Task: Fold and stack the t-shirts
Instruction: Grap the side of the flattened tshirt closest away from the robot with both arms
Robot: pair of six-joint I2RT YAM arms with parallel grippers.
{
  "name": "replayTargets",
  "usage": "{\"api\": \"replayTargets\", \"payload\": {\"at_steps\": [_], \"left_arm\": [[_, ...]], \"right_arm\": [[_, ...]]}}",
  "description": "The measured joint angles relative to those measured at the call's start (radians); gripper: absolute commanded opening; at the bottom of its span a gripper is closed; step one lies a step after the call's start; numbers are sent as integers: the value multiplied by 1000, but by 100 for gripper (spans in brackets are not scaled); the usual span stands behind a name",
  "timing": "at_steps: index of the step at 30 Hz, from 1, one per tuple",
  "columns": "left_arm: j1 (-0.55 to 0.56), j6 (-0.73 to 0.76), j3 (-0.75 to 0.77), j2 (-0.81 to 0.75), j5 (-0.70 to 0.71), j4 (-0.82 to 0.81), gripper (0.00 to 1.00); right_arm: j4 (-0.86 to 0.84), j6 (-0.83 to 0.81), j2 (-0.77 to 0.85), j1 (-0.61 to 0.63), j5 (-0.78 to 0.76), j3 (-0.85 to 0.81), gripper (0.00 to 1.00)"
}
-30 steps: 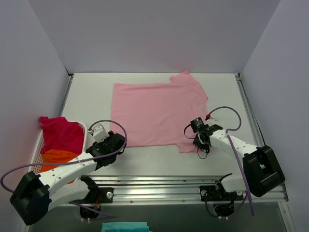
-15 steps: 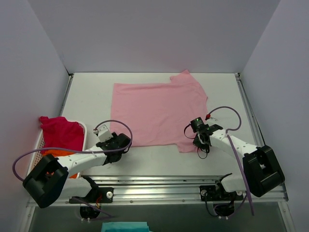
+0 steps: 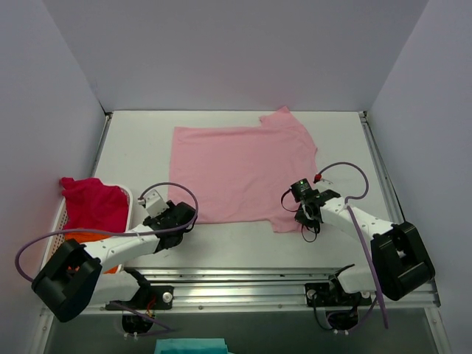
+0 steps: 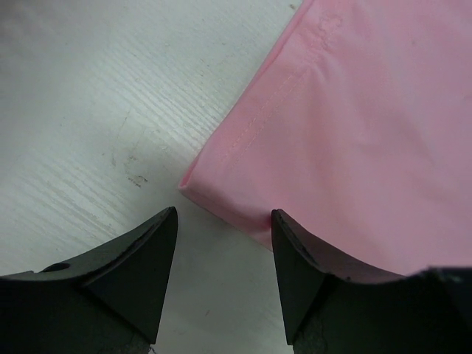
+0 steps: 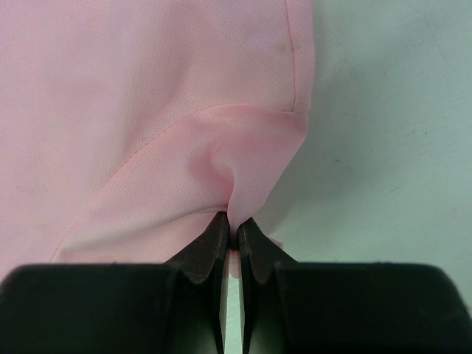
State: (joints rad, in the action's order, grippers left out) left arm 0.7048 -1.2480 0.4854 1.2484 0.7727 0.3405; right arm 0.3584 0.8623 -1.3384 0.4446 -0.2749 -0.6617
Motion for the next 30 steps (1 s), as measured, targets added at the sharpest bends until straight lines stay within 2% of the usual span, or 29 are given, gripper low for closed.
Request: {"api": "replayTargets", "payload": {"at_steps": [6, 18, 23, 30], "left_arm": [[0, 2, -35, -77, 0, -10, 63], [-5, -2, -28, 8, 20, -47, 63], [-8, -2, -23, 18, 22, -47, 53], [-18, -1, -10, 42, 26, -45, 48]], "right_arm": [[-1, 0, 0, 0, 0, 0, 0], [-3, 0, 0, 0, 0, 0, 0], [-3, 0, 0, 0, 0, 0, 0], [-3, 0, 0, 0, 0, 0, 0]]}}
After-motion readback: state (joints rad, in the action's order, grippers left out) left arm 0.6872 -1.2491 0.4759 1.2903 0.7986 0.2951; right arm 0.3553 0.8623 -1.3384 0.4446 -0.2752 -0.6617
